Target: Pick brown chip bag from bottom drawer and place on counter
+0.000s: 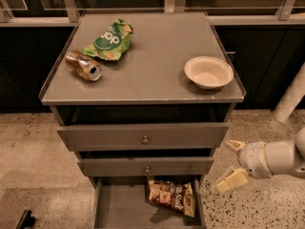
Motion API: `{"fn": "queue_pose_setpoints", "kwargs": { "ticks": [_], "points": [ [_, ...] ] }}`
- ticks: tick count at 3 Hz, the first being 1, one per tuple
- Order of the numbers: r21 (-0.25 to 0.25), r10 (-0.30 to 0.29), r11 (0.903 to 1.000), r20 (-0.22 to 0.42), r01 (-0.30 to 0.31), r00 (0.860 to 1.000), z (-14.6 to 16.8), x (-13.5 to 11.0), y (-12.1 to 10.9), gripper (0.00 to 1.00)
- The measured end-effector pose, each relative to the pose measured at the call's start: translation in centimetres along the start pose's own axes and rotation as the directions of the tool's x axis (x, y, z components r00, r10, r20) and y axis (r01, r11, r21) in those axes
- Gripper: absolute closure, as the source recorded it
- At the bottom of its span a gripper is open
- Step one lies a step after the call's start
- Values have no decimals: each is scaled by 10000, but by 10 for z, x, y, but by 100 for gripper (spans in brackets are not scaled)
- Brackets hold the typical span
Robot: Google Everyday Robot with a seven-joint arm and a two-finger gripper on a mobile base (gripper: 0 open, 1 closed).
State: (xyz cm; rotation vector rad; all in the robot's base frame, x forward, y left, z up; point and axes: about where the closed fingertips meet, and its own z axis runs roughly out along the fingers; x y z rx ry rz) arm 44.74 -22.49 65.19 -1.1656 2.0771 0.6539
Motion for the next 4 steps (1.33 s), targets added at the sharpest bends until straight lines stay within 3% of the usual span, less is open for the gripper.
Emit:
{"fn": "queue_pose_setpoints", "kwargs": {
  "ticks": [1, 2, 4],
  "points": [
    [-2, 2, 10000, -1, -2, 10000, 0, 0, 0, 0],
    [-197, 384, 9991, -106, -386, 9992, 22, 25, -2, 0],
    [-898, 853, 9928, 695, -789, 9939, 93, 68, -12, 0]
  ]
}}
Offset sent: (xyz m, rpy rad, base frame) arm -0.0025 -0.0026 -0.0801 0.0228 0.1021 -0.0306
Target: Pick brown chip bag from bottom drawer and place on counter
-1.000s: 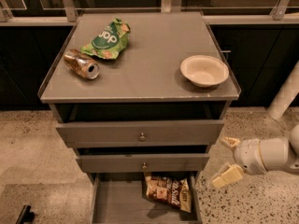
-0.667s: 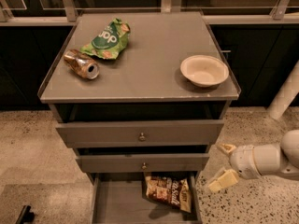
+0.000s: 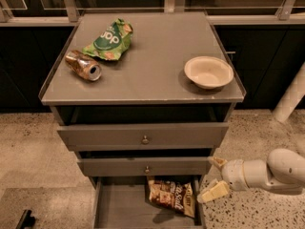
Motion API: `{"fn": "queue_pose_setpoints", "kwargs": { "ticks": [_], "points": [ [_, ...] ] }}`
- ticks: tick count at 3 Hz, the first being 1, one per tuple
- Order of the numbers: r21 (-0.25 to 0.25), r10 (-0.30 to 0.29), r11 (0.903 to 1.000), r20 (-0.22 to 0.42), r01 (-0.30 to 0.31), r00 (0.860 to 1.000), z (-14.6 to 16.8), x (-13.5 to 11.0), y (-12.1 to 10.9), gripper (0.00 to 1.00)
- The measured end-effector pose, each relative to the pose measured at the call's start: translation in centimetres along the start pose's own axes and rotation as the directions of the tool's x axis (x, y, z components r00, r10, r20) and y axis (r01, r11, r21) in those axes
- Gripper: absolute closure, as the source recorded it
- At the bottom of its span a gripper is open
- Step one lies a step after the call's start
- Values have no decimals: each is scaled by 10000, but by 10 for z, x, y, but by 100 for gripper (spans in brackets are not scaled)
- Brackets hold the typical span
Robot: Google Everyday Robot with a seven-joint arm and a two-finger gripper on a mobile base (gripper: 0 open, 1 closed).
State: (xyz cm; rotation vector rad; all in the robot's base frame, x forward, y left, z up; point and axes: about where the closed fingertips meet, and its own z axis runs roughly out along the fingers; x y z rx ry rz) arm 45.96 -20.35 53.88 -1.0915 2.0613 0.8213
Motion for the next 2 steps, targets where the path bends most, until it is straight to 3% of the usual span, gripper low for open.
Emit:
{"fn": "queue_pose_setpoints", "kwargs": {
  "ticks": [1, 2],
  "points": [
    [-525, 248, 9982, -793, -290, 9965, 29, 17, -8, 0],
    [-662, 200, 9975, -849, -256, 9962, 37, 13, -6, 0]
  ]
}}
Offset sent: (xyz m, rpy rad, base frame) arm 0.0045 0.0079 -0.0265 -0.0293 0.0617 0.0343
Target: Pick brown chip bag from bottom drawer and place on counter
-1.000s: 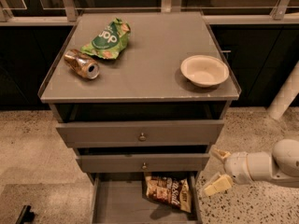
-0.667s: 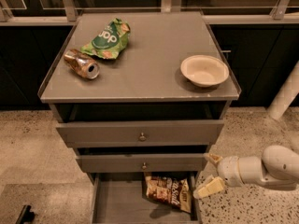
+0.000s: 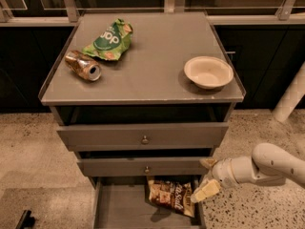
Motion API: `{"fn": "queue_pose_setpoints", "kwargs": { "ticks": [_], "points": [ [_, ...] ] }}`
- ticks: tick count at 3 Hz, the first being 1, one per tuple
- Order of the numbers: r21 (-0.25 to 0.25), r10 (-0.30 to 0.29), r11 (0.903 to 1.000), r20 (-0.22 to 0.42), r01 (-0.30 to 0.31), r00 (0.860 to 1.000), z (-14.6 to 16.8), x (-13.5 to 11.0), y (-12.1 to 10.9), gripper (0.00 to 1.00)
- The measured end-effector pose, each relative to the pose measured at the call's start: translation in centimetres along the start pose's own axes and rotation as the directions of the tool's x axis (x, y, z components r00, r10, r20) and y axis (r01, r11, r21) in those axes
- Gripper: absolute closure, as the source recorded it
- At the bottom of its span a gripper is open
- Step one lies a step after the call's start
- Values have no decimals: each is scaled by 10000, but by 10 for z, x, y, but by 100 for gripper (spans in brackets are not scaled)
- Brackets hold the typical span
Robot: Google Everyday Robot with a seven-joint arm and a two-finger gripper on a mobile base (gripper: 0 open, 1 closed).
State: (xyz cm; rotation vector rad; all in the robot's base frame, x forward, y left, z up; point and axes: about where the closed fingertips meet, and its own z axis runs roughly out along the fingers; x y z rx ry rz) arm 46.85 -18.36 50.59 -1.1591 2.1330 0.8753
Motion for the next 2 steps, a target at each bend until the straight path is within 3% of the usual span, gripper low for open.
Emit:
{"fn": "queue_pose_setpoints", "kwargs": {
  "ticks": [1, 2],
  "points": [
    [-127, -71, 9999, 646, 80, 9979, 10, 5, 2, 0],
    [-613, -278, 9973, 1887, 400, 9817, 32, 9, 1, 0]
  ]
}}
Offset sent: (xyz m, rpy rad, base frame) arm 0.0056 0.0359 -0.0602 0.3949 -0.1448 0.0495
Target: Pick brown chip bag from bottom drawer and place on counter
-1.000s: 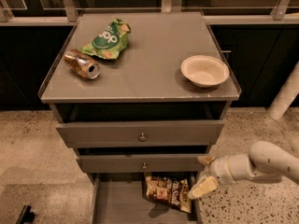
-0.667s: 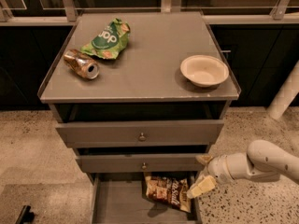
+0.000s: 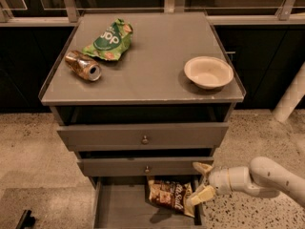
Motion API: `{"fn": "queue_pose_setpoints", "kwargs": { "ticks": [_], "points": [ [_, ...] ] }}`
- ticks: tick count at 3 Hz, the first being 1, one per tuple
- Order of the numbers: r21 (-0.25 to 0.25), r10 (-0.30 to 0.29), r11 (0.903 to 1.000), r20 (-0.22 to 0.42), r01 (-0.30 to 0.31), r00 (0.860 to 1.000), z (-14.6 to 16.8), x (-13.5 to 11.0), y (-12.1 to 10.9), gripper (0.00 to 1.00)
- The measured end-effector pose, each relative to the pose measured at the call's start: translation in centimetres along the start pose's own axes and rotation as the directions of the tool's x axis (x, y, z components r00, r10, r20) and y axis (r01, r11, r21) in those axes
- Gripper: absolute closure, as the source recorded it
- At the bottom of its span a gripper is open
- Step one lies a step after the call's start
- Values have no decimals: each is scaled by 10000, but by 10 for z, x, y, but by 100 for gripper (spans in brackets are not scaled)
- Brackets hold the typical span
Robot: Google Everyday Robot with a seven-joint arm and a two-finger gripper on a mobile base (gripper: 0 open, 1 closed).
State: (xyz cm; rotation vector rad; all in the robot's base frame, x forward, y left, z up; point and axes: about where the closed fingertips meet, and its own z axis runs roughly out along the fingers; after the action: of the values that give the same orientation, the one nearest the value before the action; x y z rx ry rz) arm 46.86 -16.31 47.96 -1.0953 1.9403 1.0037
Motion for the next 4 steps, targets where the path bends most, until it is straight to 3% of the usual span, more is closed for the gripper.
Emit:
{"fn": "queue_pose_setpoints", "kwargs": {
  "ticks": [1, 2, 3, 4],
  "points": [
    [-841, -35, 9964, 1161, 133, 9932, 59, 20, -21, 0],
    [-856, -10, 9963, 1173, 111, 9931, 60, 21, -21, 0],
    [-672, -385, 9968, 803, 439, 9960, 67, 27, -16, 0],
    [-208, -525, 9983, 635, 539, 9966, 85, 50, -24, 0]
  ]
}}
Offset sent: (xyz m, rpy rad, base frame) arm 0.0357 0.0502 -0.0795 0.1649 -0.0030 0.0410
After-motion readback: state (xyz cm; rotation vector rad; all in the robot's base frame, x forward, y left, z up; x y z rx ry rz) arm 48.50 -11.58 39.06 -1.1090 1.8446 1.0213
